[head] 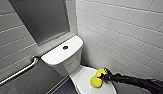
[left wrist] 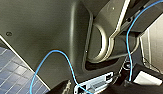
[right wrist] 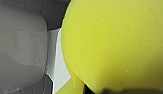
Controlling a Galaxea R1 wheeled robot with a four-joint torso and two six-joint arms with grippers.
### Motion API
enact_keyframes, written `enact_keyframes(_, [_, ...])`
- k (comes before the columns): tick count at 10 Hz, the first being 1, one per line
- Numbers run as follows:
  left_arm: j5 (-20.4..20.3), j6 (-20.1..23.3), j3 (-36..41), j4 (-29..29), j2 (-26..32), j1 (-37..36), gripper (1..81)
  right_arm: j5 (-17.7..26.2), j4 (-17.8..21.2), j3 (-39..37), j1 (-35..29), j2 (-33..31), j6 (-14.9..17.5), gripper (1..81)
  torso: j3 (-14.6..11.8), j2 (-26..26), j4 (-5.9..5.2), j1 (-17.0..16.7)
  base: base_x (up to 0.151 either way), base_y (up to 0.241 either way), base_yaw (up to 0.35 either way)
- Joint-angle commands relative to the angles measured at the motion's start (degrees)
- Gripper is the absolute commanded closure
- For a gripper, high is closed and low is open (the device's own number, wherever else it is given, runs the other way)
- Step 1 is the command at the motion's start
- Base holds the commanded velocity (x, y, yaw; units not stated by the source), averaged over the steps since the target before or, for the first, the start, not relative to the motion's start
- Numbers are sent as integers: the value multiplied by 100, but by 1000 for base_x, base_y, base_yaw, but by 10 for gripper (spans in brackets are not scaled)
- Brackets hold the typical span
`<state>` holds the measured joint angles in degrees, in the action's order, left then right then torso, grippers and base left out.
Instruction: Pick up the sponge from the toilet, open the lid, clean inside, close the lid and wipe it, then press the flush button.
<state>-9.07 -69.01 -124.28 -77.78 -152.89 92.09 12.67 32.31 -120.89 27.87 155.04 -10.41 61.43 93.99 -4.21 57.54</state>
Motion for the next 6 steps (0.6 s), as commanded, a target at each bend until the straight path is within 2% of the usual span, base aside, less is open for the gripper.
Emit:
enact_keyframes(1, [142, 19, 71, -18, 109, 165, 10, -282, 101, 761, -67, -691, -75, 811, 0, 0, 0, 0, 0, 0, 0])
enact_keyframes(4, [90, 19, 97, -10, 153, 165, 10, -467, 92, 1166, 312, -1210, -75, 811, 0, 0, 0, 0, 0, 0, 0])
enact_keyframes(6, [28, 19, 79, -27, 153, 165, 10, -886, 49, 1996, 496, -1830, -58, 811, 0, 0, 0, 0, 0, 0, 0])
